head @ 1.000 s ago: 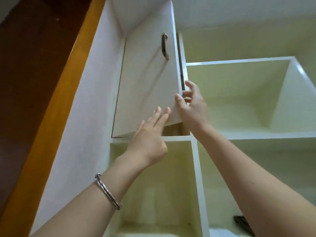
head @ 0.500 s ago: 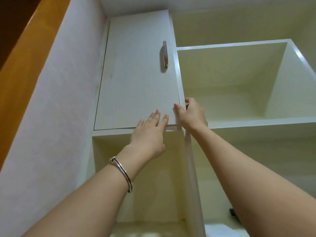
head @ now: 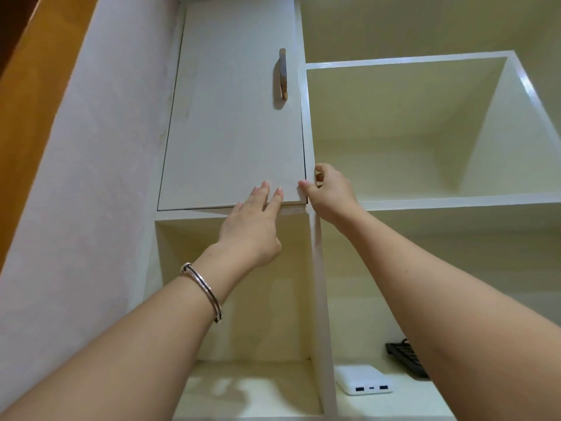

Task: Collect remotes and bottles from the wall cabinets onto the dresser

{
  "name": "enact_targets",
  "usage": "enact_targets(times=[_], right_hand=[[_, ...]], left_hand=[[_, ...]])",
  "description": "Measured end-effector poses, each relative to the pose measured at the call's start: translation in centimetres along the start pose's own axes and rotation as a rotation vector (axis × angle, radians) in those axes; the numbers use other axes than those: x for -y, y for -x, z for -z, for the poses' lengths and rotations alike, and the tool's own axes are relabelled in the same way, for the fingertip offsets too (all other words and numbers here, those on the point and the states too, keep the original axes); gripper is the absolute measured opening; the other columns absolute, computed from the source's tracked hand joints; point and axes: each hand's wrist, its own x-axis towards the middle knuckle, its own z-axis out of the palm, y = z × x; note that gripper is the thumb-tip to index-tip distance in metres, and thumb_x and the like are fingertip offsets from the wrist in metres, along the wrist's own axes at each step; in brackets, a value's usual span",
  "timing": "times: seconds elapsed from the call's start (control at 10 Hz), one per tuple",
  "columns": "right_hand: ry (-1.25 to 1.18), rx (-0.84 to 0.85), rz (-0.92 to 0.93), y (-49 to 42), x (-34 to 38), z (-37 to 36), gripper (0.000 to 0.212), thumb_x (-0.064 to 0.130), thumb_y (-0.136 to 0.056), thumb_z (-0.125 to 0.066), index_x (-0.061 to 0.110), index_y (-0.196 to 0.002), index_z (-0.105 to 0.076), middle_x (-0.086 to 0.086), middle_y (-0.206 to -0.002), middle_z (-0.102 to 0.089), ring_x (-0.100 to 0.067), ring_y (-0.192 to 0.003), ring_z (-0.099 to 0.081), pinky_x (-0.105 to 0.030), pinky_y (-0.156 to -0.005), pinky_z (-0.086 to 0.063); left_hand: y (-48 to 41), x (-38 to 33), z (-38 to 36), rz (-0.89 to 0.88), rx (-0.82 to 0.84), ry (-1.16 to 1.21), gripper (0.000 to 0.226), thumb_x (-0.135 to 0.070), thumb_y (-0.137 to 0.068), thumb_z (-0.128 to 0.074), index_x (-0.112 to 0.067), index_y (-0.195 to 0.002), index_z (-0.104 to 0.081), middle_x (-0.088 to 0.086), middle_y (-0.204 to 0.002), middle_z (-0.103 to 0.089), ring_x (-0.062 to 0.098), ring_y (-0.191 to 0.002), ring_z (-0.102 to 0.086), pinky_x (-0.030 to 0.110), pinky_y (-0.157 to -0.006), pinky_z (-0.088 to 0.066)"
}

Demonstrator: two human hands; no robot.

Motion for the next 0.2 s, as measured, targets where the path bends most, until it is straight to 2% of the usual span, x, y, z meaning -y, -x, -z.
enact_targets(times=[0.1,0.2], right_hand=[[0.008,0.058,0.032,1.2,0.0,0.6,0.056,0.021,-0.091,-0.054,0.012,-0.142,-0.033,-0.009,-0.145,-0.043,-0.024,-0.132,-0.042,-0.042,-0.109,-0.037],[0.011,0.067,0.048,3.0,-0.7,1.5,0.055,0.014,-0.089,-0.055,0.012,-0.141,-0.037,-0.006,-0.145,-0.042,-0.020,-0.134,-0.039,-0.035,-0.111,-0.035]], left_hand=[[0.5,0.7,0.4,-0.019,0.038,0.036,0.074,-0.018,-0.089,-0.041,-0.022,-0.150,0.000,-0.004,-0.160,0.009,0.012,-0.148,0.003,0.033,-0.120,-0.004],[2.1,1.6,1.1,0.034,0.053,0.221,0.067,-0.019,-0.087,-0.046,-0.019,-0.148,-0.019,-0.005,-0.159,-0.009,0.010,-0.146,-0.011,0.026,-0.119,-0.007]])
